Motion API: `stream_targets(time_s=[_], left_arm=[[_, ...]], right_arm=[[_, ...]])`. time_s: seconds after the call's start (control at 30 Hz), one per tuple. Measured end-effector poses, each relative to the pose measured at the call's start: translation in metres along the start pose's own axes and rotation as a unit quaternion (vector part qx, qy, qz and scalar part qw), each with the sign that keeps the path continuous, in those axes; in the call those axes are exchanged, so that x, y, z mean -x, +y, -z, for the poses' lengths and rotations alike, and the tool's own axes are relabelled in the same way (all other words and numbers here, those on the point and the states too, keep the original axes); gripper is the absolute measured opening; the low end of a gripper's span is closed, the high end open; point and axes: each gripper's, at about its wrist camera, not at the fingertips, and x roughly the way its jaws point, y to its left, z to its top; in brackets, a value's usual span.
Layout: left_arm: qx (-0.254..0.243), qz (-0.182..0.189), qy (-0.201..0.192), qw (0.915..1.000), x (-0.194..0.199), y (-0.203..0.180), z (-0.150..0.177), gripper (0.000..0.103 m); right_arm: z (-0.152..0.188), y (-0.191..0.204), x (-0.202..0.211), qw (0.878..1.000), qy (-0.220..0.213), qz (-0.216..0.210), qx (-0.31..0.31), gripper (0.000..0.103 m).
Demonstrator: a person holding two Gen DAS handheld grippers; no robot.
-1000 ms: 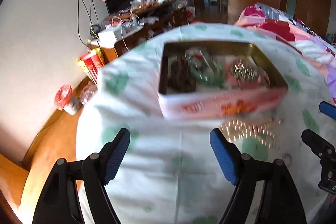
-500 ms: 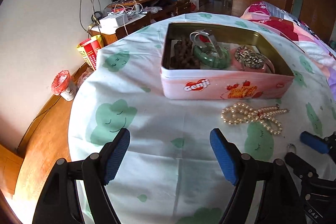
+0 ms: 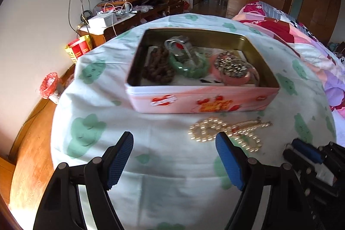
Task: Organize jewelry
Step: 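Grasp the pearl necklace with the left tool while the right tool holds the ring, then lift the pearl necklace and ring and carry both over the tin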
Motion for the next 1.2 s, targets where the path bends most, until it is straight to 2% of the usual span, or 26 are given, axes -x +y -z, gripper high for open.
stream_targets(time_s=[0.17, 0.3, 0.43, 0.5, 0.8, 0.83, 0.87, 0.9, 1.0, 1.07, 1.13, 1.2], left_arm=[[-0.019, 0.011, 0.002, 0.9998, -0.003, -0.024, -0.006, 0.079], [-0.028, 0.011, 0.01, 0.9995, -0.012, -0.04, -0.011, 0.079], [-0.04, -0.002, 0.027, 0.9989, -0.028, -0.05, -0.015, 0.079], [-0.042, 0.002, 0.032, 0.9986, -0.032, -0.052, -0.015, 0.079], [-0.055, 0.019, 0.018, 0.9982, -0.025, -0.047, 0.0, 0.08], [-0.056, 0.021, 0.017, 0.9981, -0.024, -0.046, 0.001, 0.078], [-0.065, 0.014, 0.026, 0.9975, -0.027, -0.047, 0.003, 0.064], [-0.064, 0.027, 0.023, 0.9973, -0.025, -0.045, 0.004, 0.06], [-0.077, 0.033, 0.019, 0.9963, -0.017, -0.044, 0.007, 0.041], [-0.083, 0.034, 0.016, 0.9958, -0.013, -0.043, 0.008, 0.022], [-0.088, 0.038, 0.016, 0.9953, -0.01, -0.041, 0.009, 0.014], [-0.081, 0.046, 0.016, 0.9956, -0.008, -0.034, 0.011, 0.014]], right_arm=[[0.0, -0.037, 0.008, 0.998, -0.009, 0.04, -0.037, 0.021], [0.003, -0.055, 0.015, 0.997, -0.015, 0.053, -0.058, 0.021], [0.003, -0.06, 0.017, 0.996, -0.021, 0.053, -0.065, 0.021], [0.003, -0.061, 0.019, 0.996, -0.024, 0.05, -0.066, 0.021], [0.004, -0.06, 0.017, 0.997, -0.025, 0.041, -0.066, 0.021], [0.004, -0.058, 0.016, 0.997, -0.024, 0.04, -0.065, 0.021], [0.004, -0.059, 0.015, 0.997, -0.023, 0.039, -0.065, 0.021], [0.005, -0.059, 0.015, 0.997, -0.023, 0.039, -0.064, 0.021], [0.005, -0.057, 0.016, 0.997, -0.024, 0.038, -0.063, 0.021], [0.004, -0.058, 0.016, 0.997, -0.026, 0.038, -0.064, 0.021], [0.005, -0.058, 0.017, 0.997, -0.027, 0.037, -0.064, 0.021], [0.005, -0.056, 0.017, 0.997, -0.027, 0.036, -0.063, 0.021]])
